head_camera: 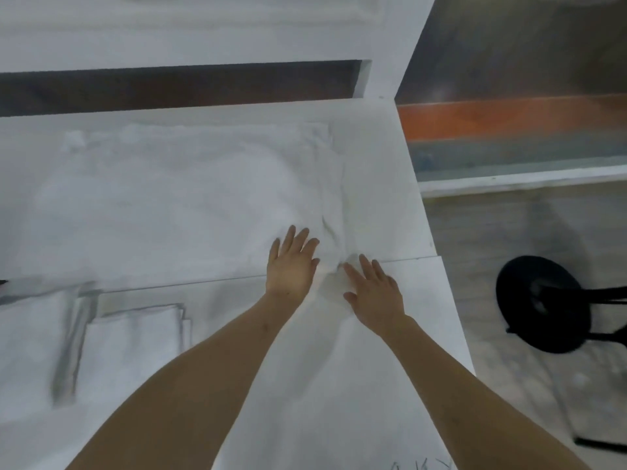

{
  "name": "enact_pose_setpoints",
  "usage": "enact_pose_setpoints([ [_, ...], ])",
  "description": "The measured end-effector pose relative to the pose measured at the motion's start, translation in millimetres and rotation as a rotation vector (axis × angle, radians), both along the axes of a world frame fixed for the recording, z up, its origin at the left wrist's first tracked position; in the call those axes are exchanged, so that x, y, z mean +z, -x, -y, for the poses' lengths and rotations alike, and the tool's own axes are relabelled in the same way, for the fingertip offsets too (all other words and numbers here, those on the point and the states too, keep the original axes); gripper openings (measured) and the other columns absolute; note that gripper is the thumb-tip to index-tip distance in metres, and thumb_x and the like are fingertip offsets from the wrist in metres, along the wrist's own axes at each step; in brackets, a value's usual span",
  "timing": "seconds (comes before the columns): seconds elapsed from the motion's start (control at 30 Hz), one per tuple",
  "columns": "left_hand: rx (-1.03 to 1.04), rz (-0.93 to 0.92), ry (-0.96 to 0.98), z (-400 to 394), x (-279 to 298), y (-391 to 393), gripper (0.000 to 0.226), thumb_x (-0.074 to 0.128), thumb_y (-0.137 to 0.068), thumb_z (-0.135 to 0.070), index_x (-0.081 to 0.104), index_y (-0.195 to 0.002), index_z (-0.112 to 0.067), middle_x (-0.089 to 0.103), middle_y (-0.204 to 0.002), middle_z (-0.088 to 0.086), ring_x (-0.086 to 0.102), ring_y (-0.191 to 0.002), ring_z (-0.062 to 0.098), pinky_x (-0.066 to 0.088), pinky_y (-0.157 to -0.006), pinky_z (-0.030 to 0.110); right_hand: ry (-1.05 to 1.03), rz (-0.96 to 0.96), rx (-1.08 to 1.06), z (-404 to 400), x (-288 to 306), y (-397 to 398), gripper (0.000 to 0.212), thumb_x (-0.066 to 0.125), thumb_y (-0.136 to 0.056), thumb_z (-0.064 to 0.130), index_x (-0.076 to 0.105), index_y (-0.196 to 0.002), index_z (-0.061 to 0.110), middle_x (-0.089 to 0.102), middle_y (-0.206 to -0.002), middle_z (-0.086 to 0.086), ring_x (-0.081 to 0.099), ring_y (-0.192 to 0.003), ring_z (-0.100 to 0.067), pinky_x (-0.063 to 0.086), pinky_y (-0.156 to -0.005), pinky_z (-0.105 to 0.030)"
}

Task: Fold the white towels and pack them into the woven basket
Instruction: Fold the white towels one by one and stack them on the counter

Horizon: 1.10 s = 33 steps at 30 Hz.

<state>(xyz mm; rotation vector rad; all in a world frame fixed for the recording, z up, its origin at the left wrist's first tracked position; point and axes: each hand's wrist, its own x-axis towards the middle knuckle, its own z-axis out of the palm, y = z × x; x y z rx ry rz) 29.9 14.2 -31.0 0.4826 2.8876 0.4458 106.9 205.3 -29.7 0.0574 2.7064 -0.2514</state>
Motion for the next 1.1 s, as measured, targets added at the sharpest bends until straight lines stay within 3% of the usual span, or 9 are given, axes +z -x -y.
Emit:
enact_pose_setpoints([
  [0.1, -0.015, 0.005, 0.059, -8.2, -9.5, 15.6, 0.043, 0.058, -0.099, -0.028, 0.051, -0.141, -0.025, 0.033, -0.163, -0.001, 0.02, -0.154, 0.025, 0.023, -0.123, 0.049, 0.038, 0.054, -0.001, -8.1, -10.6, 2.8, 0.072, 0.048, -0.104, 0.046, 0.008, -0.163, 0.037, -0.002, -0.172, -0.004, 0.0, -0.159, -0.029, 0.017, -0.125, -0.048],
  [0.23, -0.014, -0.046, 0.09, -7.9, -13.7, 26.8, 0.042, 0.073, -0.087, -0.019, 0.063, -0.127, -0.025, 0.053, -0.149, 0.0, 0.044, -0.144, 0.026, 0.042, -0.108, 0.043, 0.093, 0.017, -0.013, -12.1, -16.2, 1.2, 0.073, 0.05, -0.104, 0.044, 0.008, -0.163, 0.038, -0.002, -0.173, -0.002, -0.002, -0.159, -0.027, 0.013, -0.127, -0.047],
  [0.4, 0.03, -0.161, 0.004, -8.1, -10.9, 32.9, 0.019, 0.072, -0.092, -0.021, 0.072, -0.11, -0.024, 0.068, -0.131, -0.004, 0.058, -0.131, 0.022, 0.051, -0.094, 0.037, 0.128, 0.026, -0.033, -14.8, -21.5, 0.8, 0.073, 0.048, -0.105, 0.043, 0.003, -0.162, 0.041, -0.008, -0.172, 0.002, -0.008, -0.158, -0.024, 0.007, -0.128, -0.046],
  [0.5, 0.084, -0.128, -0.096, -10.3, 5.7, 30.7, 0.017, 0.061, -0.1, -0.023, 0.067, -0.115, -0.018, 0.073, -0.109, 0.002, 0.069, -0.108, 0.027, 0.055, -0.082, 0.038, 0.152, 0.048, -0.032, -16.5, -20.3, 3.3, 0.072, 0.048, -0.105, 0.042, 0.004, -0.162, 0.041, -0.009, -0.172, 0.002, -0.009, -0.158, -0.024, 0.005, -0.128, -0.047],
  [0.57, 0.111, -0.108, -0.164, -8.4, 23.1, 23.4, 0.02, 0.055, -0.101, -0.023, 0.063, -0.119, -0.017, 0.072, -0.105, 0.002, 0.069, -0.095, 0.028, 0.056, -0.076, 0.038, 0.167, 0.07, -0.03, -17.7, -18.1, 6.0, 0.072, 0.05, -0.104, 0.043, 0.008, -0.163, 0.038, -0.008, -0.172, 0.001, -0.007, -0.159, -0.025, 0.006, -0.127, -0.048],
  [0.67, 0.153, -0.115, -0.271, 2.9, 53.0, 8.9, 0.027, 0.045, -0.104, -0.027, 0.062, -0.124, -0.02, 0.073, -0.114, -0.002, 0.069, -0.101, 0.021, 0.058, -0.082, 0.038, 0.251, 0.072, -0.103, -17.9, -8.8, 8.2, 0.071, 0.055, -0.102, 0.042, 0.019, -0.162, 0.032, 0.003, -0.172, 0.001, 0.002, -0.159, -0.023, 0.01, -0.126, -0.046],
  [0.87, 0.204, -0.217, -0.49, 36.3, 135.7, -10.5, 0.022, 0.052, -0.105, -0.019, 0.066, -0.121, -0.013, 0.074, -0.094, 0.003, 0.069, -0.084, 0.02, 0.054, -0.078, 0.033, 0.473, -0.181, -0.232, 14.1, 45.5, 2.4, 0.065, 0.059, -0.102, 0.042, 0.031, -0.159, 0.029, 0.025, -0.168, 0.003, 0.019, -0.156, -0.016, 0.027, -0.123, -0.036],
  [1.1, 0.207, -0.241, -0.621, 77.8, 232.4, -42.8, 0.024, 0.054, -0.105, -0.018, 0.069, -0.123, -0.011, 0.074, -0.114, -0.001, 0.068, -0.102, 0.016, 0.049, -0.095, 0.023, 0.579, -0.37, -0.243, 74.0, 132.0, -9.5, 0.067, 0.06, -0.101, 0.042, 0.031, -0.16, 0.026, 0.029, -0.166, 0.009, 0.021, -0.155, -0.01, 0.018, -0.118, -0.022],
])
